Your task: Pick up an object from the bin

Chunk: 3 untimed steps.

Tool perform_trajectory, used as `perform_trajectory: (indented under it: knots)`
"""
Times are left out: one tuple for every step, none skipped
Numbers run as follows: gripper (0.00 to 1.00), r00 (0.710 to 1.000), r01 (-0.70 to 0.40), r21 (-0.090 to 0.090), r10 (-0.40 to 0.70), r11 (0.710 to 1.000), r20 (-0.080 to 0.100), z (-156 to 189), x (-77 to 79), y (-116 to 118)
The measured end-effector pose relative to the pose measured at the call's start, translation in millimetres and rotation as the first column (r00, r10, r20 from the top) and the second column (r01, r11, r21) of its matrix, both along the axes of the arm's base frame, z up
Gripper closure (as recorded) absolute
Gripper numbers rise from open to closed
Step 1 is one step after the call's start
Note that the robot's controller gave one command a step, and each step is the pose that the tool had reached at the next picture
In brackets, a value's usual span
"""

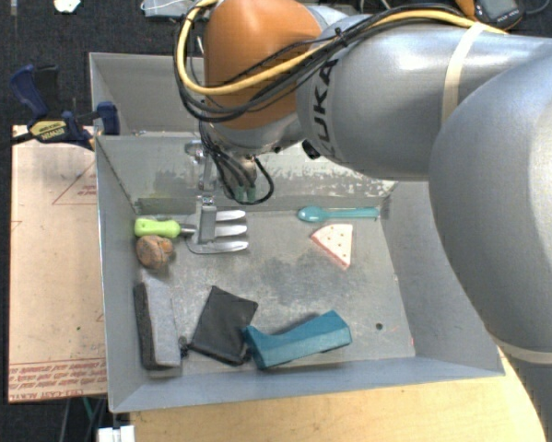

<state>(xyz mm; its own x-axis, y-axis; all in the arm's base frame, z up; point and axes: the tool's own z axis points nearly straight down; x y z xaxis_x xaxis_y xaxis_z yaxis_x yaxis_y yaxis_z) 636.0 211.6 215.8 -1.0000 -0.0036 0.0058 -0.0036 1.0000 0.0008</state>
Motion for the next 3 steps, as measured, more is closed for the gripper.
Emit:
perform_trajectory:
  knots:
    - [0.00,1.000,0.003,0.001,-0.003,1.000,0.008,4.8,1.9,-0.7]
    - [0.00,0.999,-0.034,0.002,0.034,0.999,0.013,-51.5,-2.1,-8.5]
    - [0.00,0.998,-0.068,0.004,0.068,0.998,0.017,-126.9,-16.9,-17.8]
